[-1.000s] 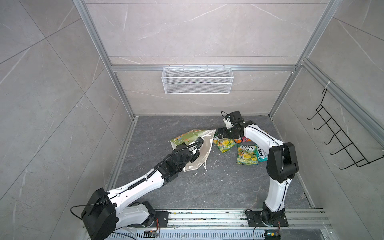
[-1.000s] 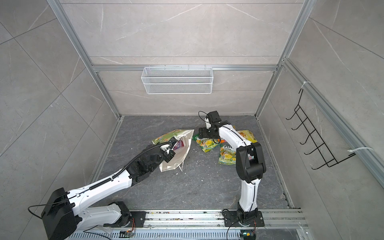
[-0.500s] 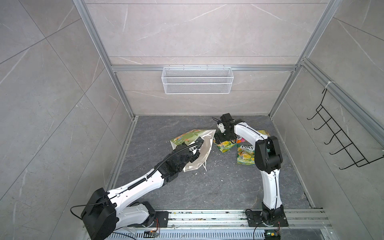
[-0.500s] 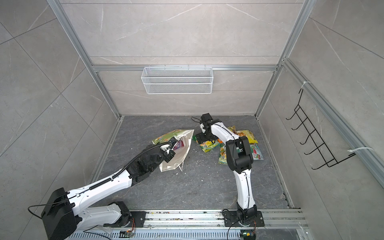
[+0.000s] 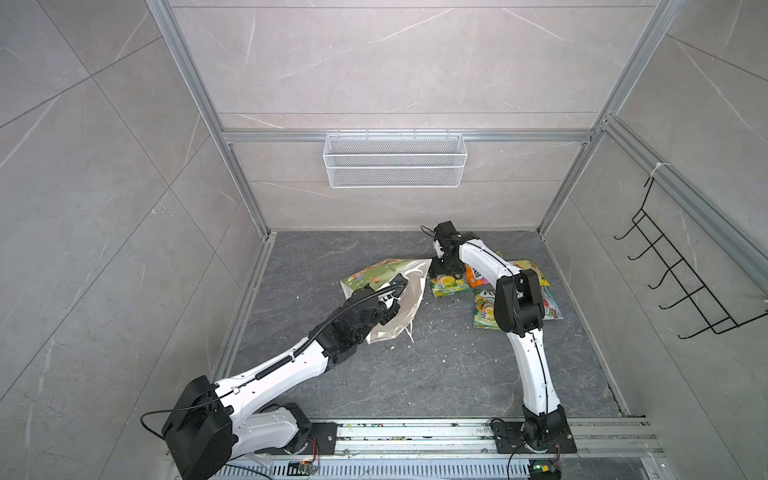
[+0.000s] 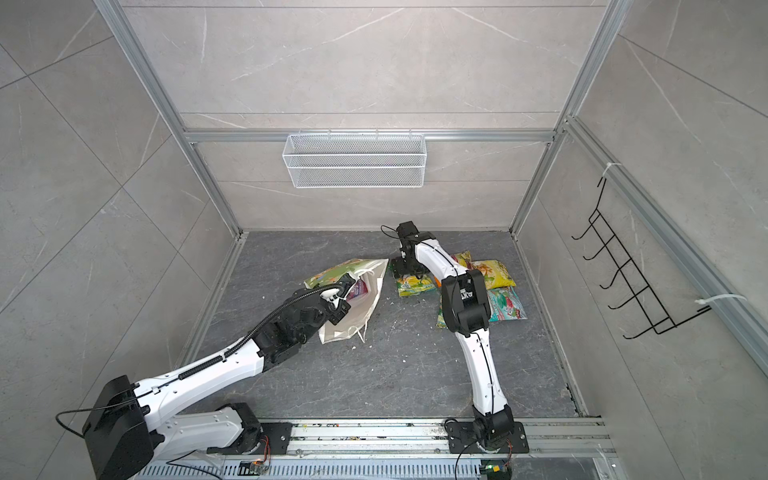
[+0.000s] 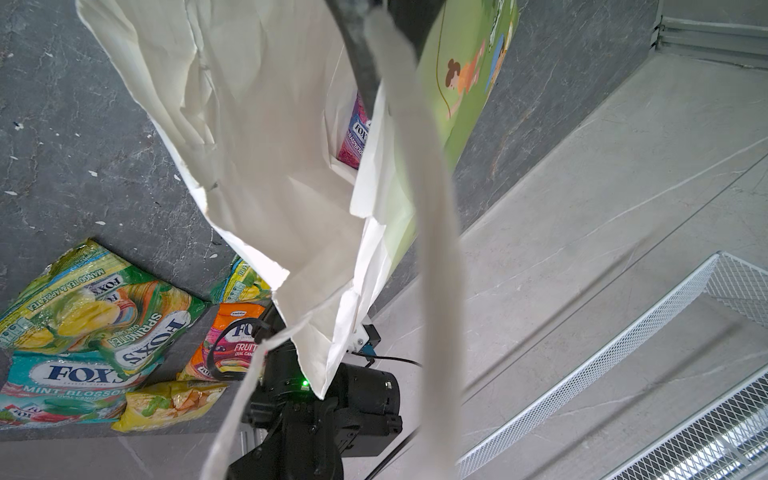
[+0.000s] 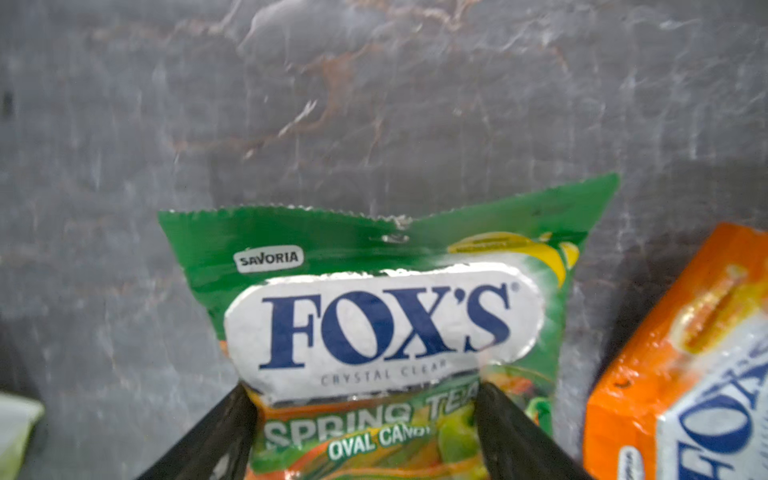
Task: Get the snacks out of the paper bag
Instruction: 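Swing the right gripper back over the paper bag opening held by the left gripper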
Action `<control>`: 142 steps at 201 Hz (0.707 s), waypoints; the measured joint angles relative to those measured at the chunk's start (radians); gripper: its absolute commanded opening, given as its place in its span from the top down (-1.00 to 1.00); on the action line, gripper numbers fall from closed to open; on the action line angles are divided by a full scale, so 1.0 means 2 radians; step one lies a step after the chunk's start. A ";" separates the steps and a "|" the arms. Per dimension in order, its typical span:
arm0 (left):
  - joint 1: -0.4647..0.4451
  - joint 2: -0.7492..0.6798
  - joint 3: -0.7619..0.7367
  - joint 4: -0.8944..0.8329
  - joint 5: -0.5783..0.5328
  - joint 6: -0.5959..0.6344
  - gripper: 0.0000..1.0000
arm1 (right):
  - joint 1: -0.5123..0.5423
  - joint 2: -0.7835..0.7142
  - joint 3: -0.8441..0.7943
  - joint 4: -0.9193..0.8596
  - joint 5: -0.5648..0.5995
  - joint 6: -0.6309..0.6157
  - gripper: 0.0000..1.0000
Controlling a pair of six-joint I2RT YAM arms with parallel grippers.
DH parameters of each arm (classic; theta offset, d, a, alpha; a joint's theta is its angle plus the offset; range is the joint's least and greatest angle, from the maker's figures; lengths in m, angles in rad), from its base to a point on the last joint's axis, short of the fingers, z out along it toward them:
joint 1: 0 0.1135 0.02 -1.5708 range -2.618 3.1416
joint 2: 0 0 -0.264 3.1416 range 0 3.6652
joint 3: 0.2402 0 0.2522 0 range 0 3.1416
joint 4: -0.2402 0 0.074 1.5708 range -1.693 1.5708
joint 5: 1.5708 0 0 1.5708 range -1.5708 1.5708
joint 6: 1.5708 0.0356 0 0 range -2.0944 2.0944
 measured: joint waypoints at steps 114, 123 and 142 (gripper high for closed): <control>0.000 -0.018 0.004 -0.020 -0.001 0.007 1.00 | -0.006 0.034 0.069 -0.035 0.061 0.041 -0.70; 0.000 -0.018 0.004 -0.020 -0.001 0.007 1.00 | -0.006 0.034 0.068 -0.035 0.063 0.037 -0.70; 0.000 -0.018 0.004 -0.021 -0.001 0.007 1.00 | -0.006 0.034 0.071 -0.038 0.067 0.031 -0.76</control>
